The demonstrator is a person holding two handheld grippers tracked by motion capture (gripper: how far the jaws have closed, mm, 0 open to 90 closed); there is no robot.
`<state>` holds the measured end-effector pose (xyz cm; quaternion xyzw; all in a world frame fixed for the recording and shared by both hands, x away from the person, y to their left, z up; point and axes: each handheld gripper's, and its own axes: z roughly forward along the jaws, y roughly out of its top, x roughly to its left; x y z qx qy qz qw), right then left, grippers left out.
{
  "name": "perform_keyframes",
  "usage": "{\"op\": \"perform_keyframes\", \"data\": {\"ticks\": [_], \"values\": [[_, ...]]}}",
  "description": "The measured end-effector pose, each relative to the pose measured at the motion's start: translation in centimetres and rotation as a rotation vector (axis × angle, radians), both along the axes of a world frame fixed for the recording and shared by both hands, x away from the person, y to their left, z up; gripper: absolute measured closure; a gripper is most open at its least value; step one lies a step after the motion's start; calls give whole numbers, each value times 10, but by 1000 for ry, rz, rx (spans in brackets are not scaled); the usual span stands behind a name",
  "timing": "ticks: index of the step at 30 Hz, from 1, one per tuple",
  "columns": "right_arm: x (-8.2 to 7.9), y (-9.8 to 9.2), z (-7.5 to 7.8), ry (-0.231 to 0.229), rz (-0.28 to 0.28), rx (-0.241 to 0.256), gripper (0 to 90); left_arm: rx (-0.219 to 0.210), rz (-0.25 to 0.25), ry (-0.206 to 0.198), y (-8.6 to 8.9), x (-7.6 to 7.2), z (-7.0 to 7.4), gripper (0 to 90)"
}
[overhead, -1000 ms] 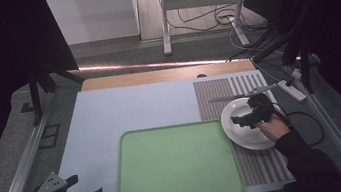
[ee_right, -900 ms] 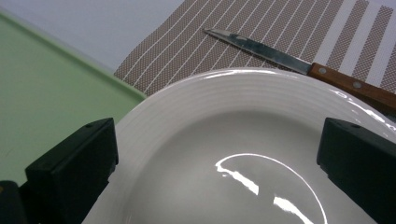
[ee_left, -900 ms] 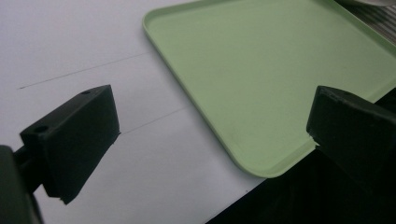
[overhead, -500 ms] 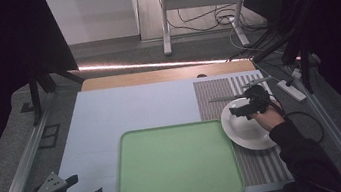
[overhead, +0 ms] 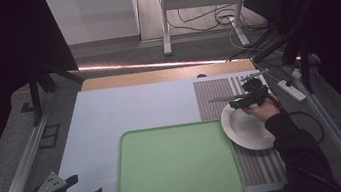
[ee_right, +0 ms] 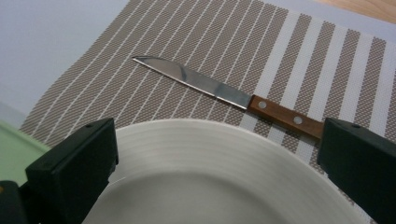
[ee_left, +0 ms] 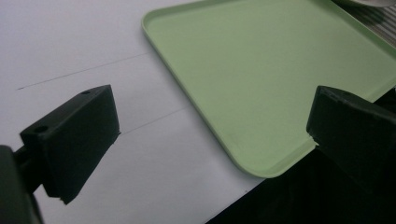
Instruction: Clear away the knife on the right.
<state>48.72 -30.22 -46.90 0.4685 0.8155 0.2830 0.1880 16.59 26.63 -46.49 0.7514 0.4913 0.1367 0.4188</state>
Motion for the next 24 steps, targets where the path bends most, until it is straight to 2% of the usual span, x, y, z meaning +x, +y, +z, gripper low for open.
{"op": "perform_keyframes", "data": {"ticks": [6, 10, 18, 20, 24], "values": [[12, -1, -3, 9, -27, 0, 0, -1, -1, 0, 0, 0, 0, 23], [20, -5, 0, 4, -31, 7, 95, -1, -1, 0, 0, 0, 0, 23], [36, -13, 5, 13, -40, -18, 492, -3, -2, 0, 0, 0, 0, 23], [40, -16, 5, 19, -42, -11, 568, -3, -2, 0, 0, 0, 0, 23], [50, -22, 3, 55, -43, -25, 843, -3, -2, 1, 0, 0, 0, 23]]}}
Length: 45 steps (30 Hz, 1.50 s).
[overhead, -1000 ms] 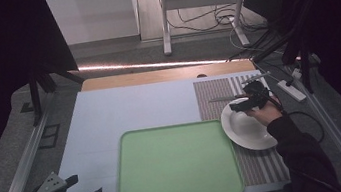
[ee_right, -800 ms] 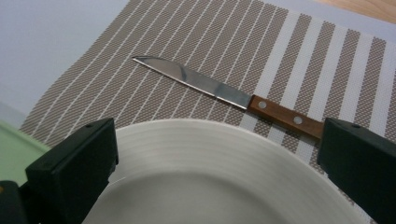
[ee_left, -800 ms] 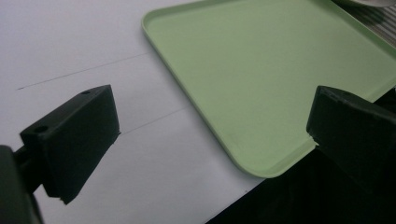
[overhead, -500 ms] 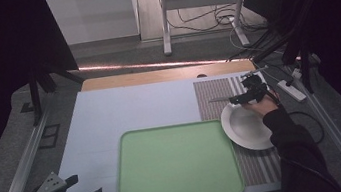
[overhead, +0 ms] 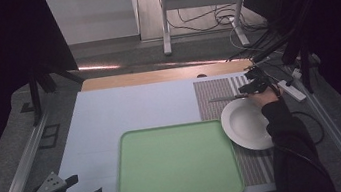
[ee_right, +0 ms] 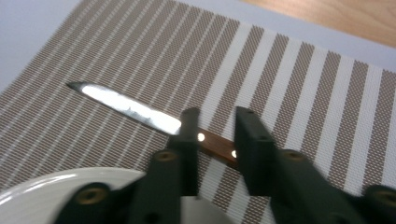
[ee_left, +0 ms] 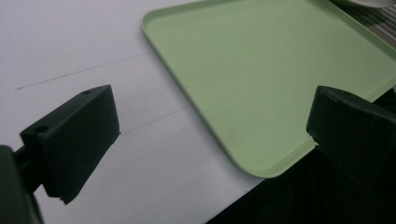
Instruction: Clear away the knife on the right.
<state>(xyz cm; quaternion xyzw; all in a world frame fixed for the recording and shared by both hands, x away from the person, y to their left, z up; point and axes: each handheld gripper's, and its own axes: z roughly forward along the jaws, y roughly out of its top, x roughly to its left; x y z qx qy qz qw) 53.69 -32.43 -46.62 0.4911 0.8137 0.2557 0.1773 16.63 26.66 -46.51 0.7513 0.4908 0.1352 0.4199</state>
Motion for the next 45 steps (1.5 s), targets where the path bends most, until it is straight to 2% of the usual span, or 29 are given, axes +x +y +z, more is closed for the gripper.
{"op": "perform_keyframes", "data": {"ticks": [2, 5, 8, 14, 16, 20, 23, 27, 32, 33, 39, 41, 43, 45], "values": [[5, -3, -3, 13, -14, -8, 900, 1, 0, 1, 0, 0, 0, 23], [13, -7, -9, 21, -51, -29, 900, 2, -1, 1, 0, 0, 0, 23], [19, -12, -14, 18, -86, -28, 900, 2, 0, 2, 0, 0, 0, 24], [21, -25, -24, 35, -113, -72, 900, -1, 0, 2, 0, 0, 0, 24], [19, -30, -26, 56, -118, -75, 900, 1, -1, 2, 0, 0, 0, 24], [14, -38, -26, 92, -103, -63, 900, 3, -1, 2, 0, 0, 0, 25], [9, -39, -24, 134, -67, -63, 900, 3, -1, 2, 0, 0, 0, 25], [2, -37, -22, 170, -12, -95, 900, 7, -2, 2, -1, 0, 0, 25], [1, -39, -21, 177, -18, -95, 900, 6, -2, 2, -1, 1, 0, 25], [1, -40, -20, 164, -29, -98, 899, 5, -2, 2, -1, 1, 0, 25], [4, -37, -1, 66, -68, 13, 620, 7, -3, 3, -1, 1, 0, 26], [5, -32, 3, 70, -48, 49, 508, 8, -3, 3, -1, 1, 0, 26], [7, -25, 3, 78, -27, 42, 459, 7, -2, 3, -1, 1, 0, 26], [10, -17, 2, 67, -20, 31, 336, 6, -2, 4, -1, 1, 0, 26]]}}
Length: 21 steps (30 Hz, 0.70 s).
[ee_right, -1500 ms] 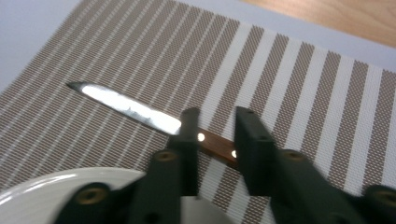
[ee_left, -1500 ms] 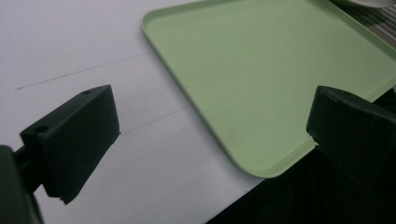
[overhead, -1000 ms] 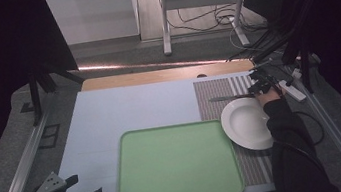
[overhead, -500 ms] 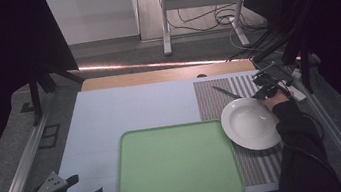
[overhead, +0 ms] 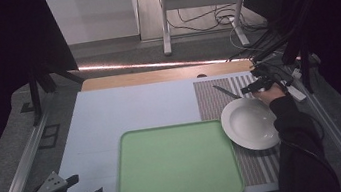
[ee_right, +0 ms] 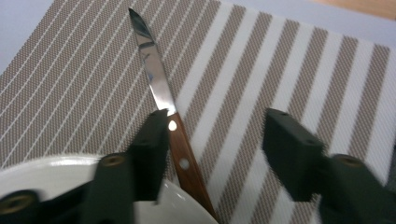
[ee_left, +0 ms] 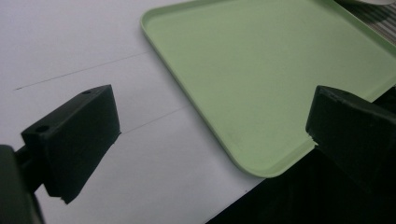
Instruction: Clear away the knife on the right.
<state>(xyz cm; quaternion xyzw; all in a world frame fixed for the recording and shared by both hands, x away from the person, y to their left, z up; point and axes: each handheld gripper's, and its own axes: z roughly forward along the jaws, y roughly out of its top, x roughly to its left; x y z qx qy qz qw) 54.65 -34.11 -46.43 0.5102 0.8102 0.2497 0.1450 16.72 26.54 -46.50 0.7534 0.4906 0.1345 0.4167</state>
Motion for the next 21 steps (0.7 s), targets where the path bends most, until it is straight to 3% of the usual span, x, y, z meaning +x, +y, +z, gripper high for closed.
{"op": "perform_keyframes", "data": {"ticks": [7, 19, 21], "values": [[9, 22, -9, 20, 0, -46, 10, -1, 0, 0, 0, 0, 0, 26], [19, 33, -32, 98, -1, -132, 0, 0, -1, -1, 0, 0, 0, 26], [20, 30, -34, 106, -5, -141, 49, -1, -1, -1, 0, 0, 0, 26]]}}
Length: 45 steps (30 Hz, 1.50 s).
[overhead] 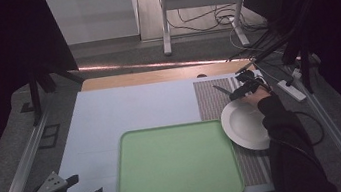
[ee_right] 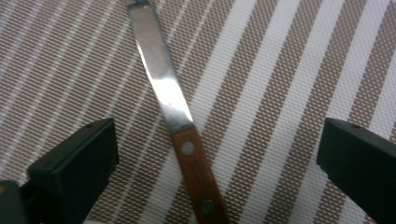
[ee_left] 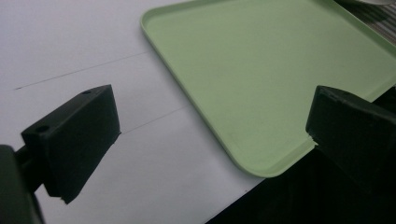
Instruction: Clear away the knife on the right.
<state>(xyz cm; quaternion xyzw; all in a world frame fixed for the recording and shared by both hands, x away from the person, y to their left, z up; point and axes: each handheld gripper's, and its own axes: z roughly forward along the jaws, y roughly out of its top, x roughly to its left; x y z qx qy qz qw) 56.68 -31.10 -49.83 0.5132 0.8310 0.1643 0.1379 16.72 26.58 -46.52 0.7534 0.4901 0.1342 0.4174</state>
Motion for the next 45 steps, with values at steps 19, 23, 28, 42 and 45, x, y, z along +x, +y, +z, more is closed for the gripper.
{"op": "perform_keyframes", "data": {"ticks": [19, 23, 28, 42, 45], "values": [[-8, -19, 10, -25, 70, -44, 777, -3, -2, -2, 0, 0, 0, 26], [-9, -32, 16, -45, 47, -26, 778, -5, -2, -3, 1, 0, 0, 26], [-14, -56, 26, -69, 0, 22, 779, -5, -3, -3, 0, 0, 0, 26], [-37, -85, 51, -117, -11, 54, 778, 0, -1, 0, 0, 0, 0, 26], [-44, -80, 55, -124, -5, 69, 777, 1, -1, 0, -1, 0, 0, 26]]}}
